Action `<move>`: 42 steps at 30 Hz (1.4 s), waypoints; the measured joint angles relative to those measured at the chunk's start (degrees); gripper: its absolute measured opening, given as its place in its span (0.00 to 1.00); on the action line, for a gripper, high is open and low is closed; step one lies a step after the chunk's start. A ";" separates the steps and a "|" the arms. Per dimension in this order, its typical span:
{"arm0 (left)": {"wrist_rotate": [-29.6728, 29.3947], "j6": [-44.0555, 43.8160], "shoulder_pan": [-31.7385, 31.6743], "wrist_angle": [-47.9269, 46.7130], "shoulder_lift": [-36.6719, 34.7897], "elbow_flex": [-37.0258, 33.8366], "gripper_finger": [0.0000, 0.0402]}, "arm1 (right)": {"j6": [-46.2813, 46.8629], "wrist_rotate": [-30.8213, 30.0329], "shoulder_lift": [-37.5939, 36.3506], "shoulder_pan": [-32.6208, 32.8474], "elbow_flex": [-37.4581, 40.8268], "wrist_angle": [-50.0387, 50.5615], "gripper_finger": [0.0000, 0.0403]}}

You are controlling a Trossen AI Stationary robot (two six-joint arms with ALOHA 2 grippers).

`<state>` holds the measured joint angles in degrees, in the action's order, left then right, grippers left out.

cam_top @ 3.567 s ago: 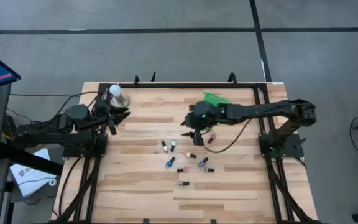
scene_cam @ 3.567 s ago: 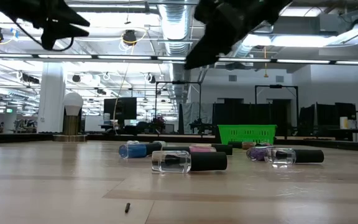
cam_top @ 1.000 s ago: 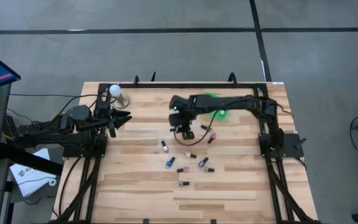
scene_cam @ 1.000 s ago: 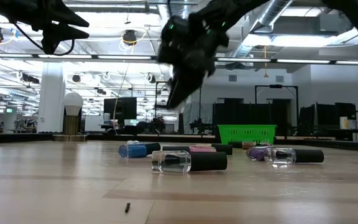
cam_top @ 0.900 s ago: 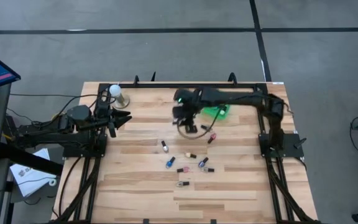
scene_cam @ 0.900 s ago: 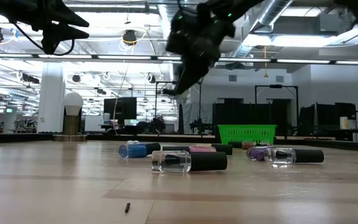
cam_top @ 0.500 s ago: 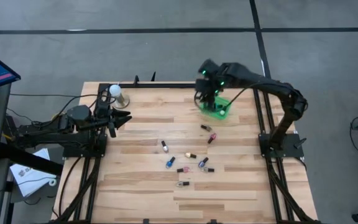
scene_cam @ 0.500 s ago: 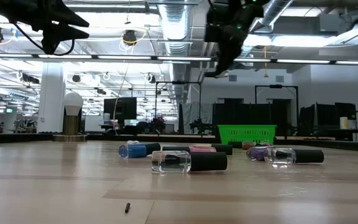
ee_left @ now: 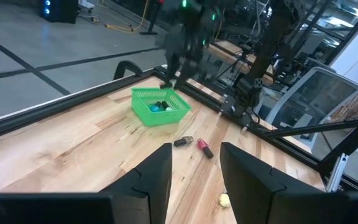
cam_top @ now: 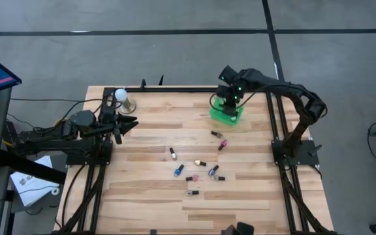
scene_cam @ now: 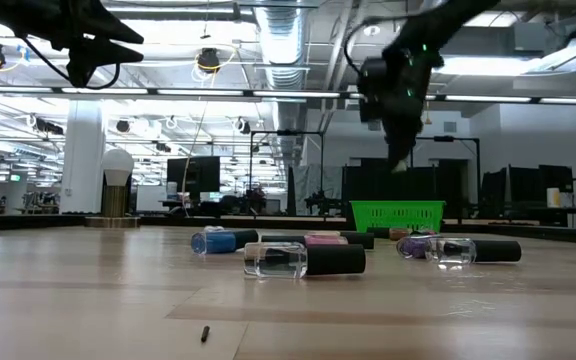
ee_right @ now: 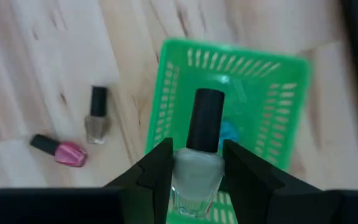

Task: Pick & Place Nail Polish
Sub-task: Put the right white nail polish into the green bin, then put the white nail polish into the green bin

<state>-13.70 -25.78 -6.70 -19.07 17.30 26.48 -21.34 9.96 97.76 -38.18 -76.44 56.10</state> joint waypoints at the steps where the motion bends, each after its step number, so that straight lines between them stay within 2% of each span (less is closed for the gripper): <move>1: -0.06 0.00 0.00 0.00 0.00 0.00 0.33 | 0.35 0.00 0.00 -0.17 1.98 -2.04 0.30; 7: -0.08 0.00 0.00 0.00 0.00 0.00 0.33 | 4.04 0.02 0.00 -0.09 11.00 -13.37 0.30; 12: -0.28 0.00 -0.01 0.00 0.00 0.00 0.33 | 4.71 0.02 0.00 -0.17 15.42 -18.53 0.30; 25: -0.22 -0.02 -0.01 0.01 0.00 0.00 0.33 | 5.19 -2.45 0.00 0.42 19.42 -20.96 0.33; 35: 0.00 0.00 -0.01 0.02 0.00 0.00 0.33 | 5.98 -2.78 0.00 0.61 19.02 -20.94 0.44; 42: -0.02 0.24 0.00 0.02 0.00 0.00 0.33 | 9.69 -2.82 0.00 1.19 7.21 -11.92 0.50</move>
<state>-13.72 -25.54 -6.70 -19.05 17.30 26.48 -11.65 7.14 97.76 -36.99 -69.24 44.17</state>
